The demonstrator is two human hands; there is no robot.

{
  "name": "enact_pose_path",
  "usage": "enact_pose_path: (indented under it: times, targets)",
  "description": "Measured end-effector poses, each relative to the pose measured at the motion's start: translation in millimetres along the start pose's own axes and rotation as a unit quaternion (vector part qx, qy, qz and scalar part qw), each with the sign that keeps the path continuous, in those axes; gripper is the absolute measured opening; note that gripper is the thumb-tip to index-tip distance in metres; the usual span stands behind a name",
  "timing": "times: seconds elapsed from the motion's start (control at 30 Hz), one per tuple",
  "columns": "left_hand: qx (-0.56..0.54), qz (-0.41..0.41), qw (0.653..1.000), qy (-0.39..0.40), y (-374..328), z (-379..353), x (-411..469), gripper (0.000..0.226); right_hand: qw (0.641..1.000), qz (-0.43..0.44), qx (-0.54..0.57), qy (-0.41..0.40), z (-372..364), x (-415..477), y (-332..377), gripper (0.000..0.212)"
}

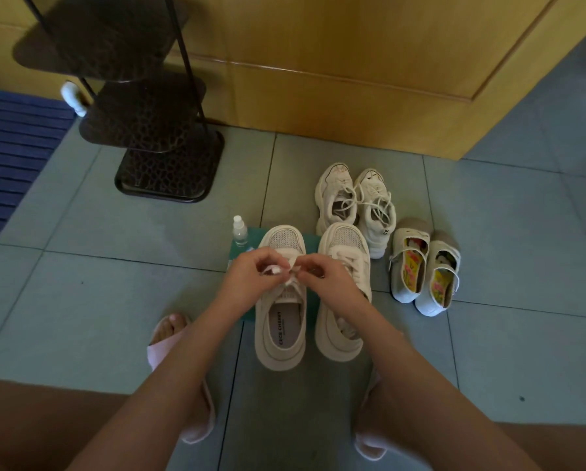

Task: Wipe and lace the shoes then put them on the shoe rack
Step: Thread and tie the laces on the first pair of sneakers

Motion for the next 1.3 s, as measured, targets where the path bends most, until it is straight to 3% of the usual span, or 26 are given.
enact_pose_path:
  times: [0.13, 0.27, 0.47, 0.7, 0.83, 0.97, 1.1, 1.23, 1.3]
  targets:
    - [0.193, -0.118, 0.974, -0.029, -17.5, -3.3, -5.0, 0.019, 1.0, 0.009, -0.022, 0.02, -6.4, 5.6, 3.4, 0.012]
    - [0.259, -0.193, 0.942, -0.09, -24.4, -6.6, -15.2, 0.021, 1.0, -0.004, 0.004, 0.027, -6.9, 7.0, 3.3, 0.006]
    - [0.233, -0.172, 0.949, -0.128, -14.4, -5.7, -18.0, 0.019, 0.998, -0.015, 0.01, 0.057, -6.2, 5.3, 2.7, 0.004]
    - [0.1, -0.1, 0.979, -0.143, -2.5, -6.6, -15.4, 0.022, 0.995, -0.03, 0.026, 0.093, -3.0, 5.4, 0.5, 0.01]
    - [0.055, -0.07, 0.99, -0.112, 1.7, -6.5, -15.1, 0.021, 0.991, -0.023, 0.092, 0.094, -0.4, 1.8, 1.0, 0.035]
    - [0.039, -0.054, 0.992, -0.112, 0.7, -2.7, -16.7, 0.025, 0.995, -0.001, 0.038, 0.089, -3.1, 0.3, 3.8, 0.019]
    - [0.007, -0.041, 0.99, -0.132, -1.0, -0.1, -19.9, 0.023, 0.996, -0.012, 0.069, 0.056, 1.0, -1.7, 3.2, 0.007]
    - [-0.026, 0.017, 0.983, -0.182, 10.5, 8.6, -25.9, 0.008, 1.0, -0.028, -0.001, -0.002, 7.2, -0.4, -1.7, 0.005]
    - [-0.02, 0.042, 0.984, -0.17, 15.6, 10.1, -27.5, 0.008, 0.999, -0.032, -0.032, -0.025, 11.0, 0.0, -2.1, 0.01]
Point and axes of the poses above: each hand's wrist, its own x-axis towards the middle knuckle, its own z-axis out of the back of the hand, y = z × x, the point moved 6 cm from there along x, towards the middle knuckle, and after that the axes turned 13 degrees about -z, right-handed, at the moved point
